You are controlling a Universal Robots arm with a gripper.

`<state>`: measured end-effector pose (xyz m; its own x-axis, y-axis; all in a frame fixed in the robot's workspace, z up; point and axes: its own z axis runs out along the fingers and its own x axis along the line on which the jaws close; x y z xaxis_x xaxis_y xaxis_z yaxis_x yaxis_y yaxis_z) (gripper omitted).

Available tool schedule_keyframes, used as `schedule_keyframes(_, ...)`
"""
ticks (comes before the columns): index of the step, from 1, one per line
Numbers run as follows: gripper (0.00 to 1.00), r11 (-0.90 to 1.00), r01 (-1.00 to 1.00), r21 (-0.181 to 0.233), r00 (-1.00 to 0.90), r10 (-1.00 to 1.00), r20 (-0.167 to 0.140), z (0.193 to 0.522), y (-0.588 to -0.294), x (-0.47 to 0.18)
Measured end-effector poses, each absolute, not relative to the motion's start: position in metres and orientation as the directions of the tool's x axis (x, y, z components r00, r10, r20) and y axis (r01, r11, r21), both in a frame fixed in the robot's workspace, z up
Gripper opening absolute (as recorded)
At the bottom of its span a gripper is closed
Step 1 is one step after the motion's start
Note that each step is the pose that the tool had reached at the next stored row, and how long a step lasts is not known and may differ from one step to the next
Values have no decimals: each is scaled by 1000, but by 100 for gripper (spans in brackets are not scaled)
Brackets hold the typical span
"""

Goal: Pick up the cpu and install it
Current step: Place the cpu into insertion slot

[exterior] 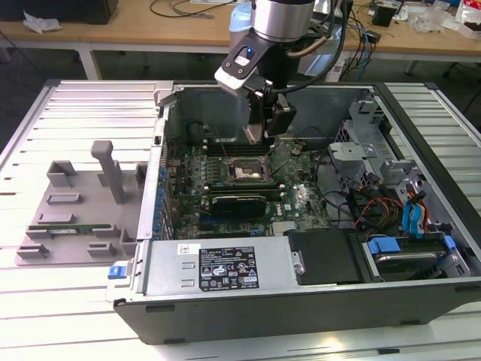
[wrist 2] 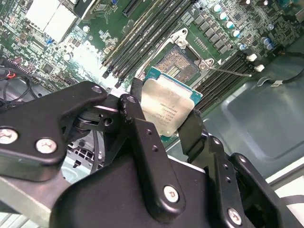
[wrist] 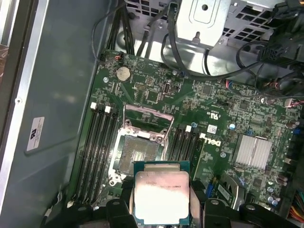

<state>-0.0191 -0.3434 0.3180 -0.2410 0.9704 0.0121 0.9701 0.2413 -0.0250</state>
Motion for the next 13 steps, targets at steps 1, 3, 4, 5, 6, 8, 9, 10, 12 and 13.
schedule_keyframes(1,55,238,971,-25,-237,971,12,318,-343,-19)
schedule_keyframes(3,55,226,974,-25,-226,974,12,318,-343,-19)
schedule_keyframes(4,55,217,976,-25,-216,976,12,318,-343,-19)
schedule_keyframes(5,55,208,978,-25,-208,978,12,318,-343,-19)
schedule_keyframes(6,55,198,980,-25,-197,980,12,318,-343,-19)
schedule_keyframes(8,55,171,985,-25,-171,985,12,318,-343,-19)
schedule_keyframes(9,55,149,988,-25,-149,989,12,317,-343,-19)
schedule_keyframes(10,55,129,991,-25,-128,992,12,317,-343,-19)
schedule_keyframes(12,55,98,995,-25,-98,995,12,317,-343,-19)
schedule_keyframes(13,55,81,996,-25,-81,997,11,317,-343,-19)
